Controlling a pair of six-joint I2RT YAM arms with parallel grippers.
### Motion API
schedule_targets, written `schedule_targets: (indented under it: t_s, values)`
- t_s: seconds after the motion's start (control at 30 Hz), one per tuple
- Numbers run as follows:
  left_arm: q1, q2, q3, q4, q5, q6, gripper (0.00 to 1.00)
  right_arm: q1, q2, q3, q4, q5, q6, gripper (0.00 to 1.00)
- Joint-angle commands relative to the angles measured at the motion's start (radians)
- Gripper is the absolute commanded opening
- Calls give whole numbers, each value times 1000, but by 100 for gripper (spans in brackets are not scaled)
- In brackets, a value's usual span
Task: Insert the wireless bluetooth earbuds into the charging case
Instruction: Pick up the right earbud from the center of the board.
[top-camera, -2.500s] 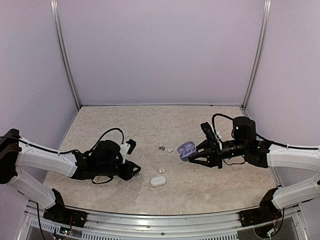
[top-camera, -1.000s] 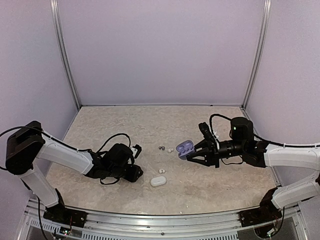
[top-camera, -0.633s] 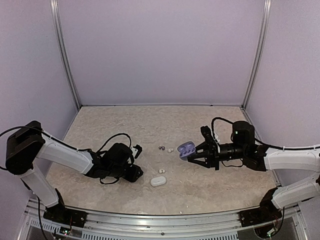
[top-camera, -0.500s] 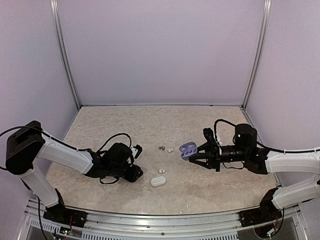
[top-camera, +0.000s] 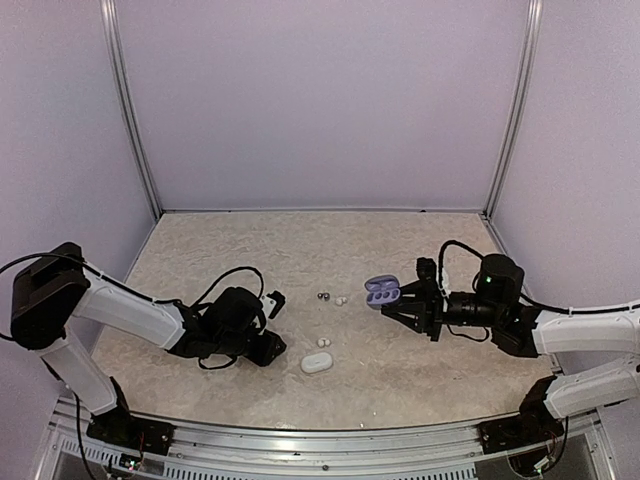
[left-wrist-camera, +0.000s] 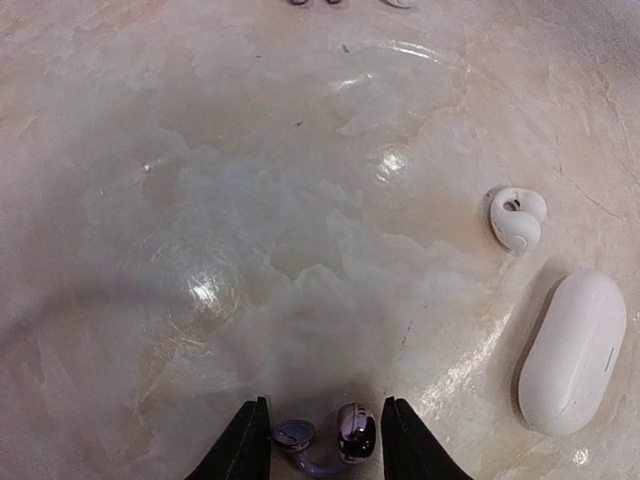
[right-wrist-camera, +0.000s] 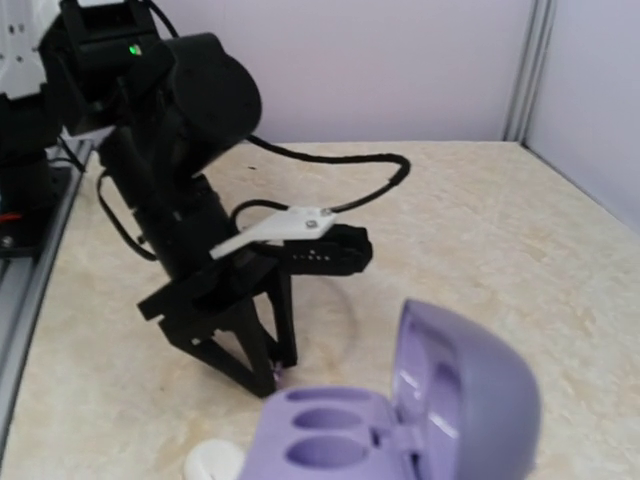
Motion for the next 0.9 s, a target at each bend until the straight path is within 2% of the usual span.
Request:
schedule_targets:
  t_s: [0.0,0.33,0.87]
  values:
    - [7,13,-29,-21,6,27,38,33,-10,-22,66,61,-88,0]
    - [4,-17,-32,-13,1,46,32,77,-3,-16,48,211,-240,0]
    - [22,-87,40,-56,19,92,31,99,-3,-48,65,268,-233,0]
